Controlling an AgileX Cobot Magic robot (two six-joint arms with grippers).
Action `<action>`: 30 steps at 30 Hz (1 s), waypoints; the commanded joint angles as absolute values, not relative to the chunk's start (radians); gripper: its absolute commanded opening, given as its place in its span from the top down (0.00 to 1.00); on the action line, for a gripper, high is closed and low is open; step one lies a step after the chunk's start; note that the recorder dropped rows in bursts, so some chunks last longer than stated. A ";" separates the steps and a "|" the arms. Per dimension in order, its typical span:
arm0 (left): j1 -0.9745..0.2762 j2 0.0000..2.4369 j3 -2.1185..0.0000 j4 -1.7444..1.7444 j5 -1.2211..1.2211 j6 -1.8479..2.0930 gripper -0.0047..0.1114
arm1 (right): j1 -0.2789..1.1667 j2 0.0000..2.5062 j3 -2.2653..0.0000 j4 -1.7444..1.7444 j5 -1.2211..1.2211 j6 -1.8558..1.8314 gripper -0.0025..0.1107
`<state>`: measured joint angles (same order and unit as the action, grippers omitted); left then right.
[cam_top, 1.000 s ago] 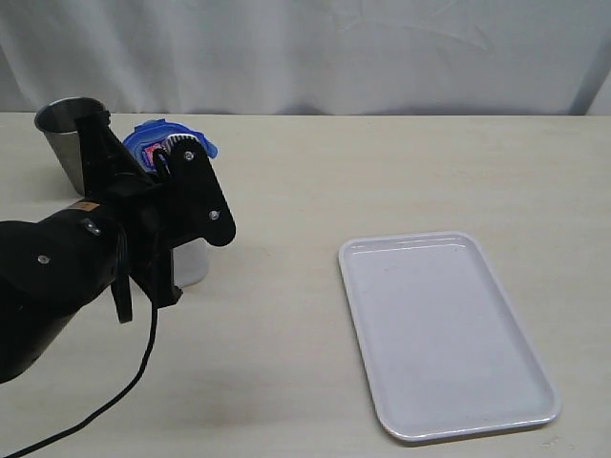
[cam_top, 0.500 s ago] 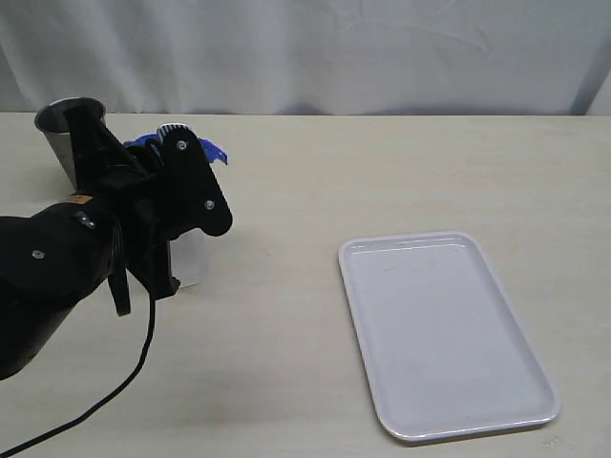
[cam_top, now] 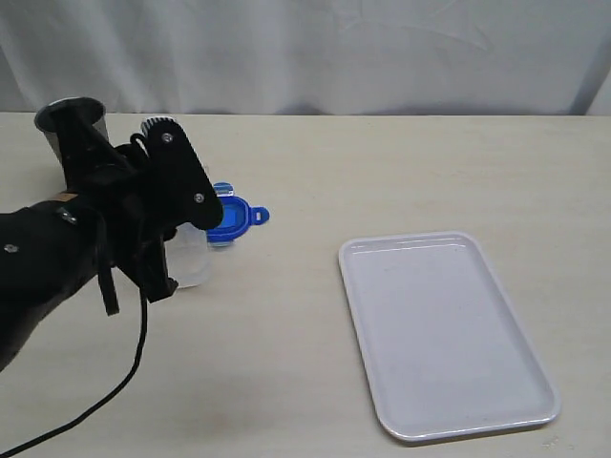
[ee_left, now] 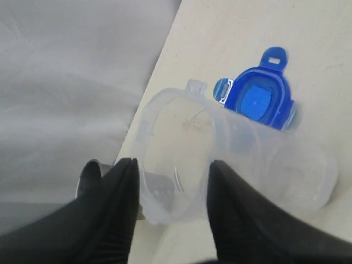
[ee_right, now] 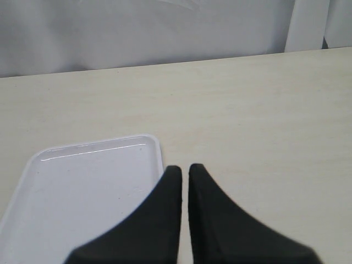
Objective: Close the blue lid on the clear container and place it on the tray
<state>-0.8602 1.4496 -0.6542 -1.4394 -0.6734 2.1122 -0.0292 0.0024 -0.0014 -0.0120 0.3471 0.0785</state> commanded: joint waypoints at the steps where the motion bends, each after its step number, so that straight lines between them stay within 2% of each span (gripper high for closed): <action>1: -0.863 1.319 -0.652 -1.453 -0.663 2.068 0.56 | -0.033 0.000 0.000 -0.013 0.340 0.080 0.94; 11: -0.863 0.854 -0.636 -1.500 -0.636 1.557 0.56 | -0.033 0.000 0.000 -0.013 0.340 0.080 0.94; 13: -0.863 0.754 -0.602 -1.467 -0.633 1.504 0.62 | -0.033 0.000 0.000 -0.013 0.340 0.080 0.94; 20: -0.863 0.456 -0.404 -1.359 -0.609 1.393 0.92 | -0.033 0.000 0.000 -0.122 0.340 -0.008 0.94; 22: -0.863 0.395 -0.339 -1.280 -0.609 1.311 0.96 | -0.033 0.000 0.000 -0.125 0.333 -0.008 0.94; 26: -0.863 0.317 -0.170 -1.125 -0.669 1.168 0.96 | -0.033 0.000 0.000 -0.168 0.105 -0.008 0.94; 30: -0.863 0.285 -0.007 -1.104 -0.824 1.013 0.96 | -0.033 0.000 0.000 -0.045 -0.164 0.009 0.94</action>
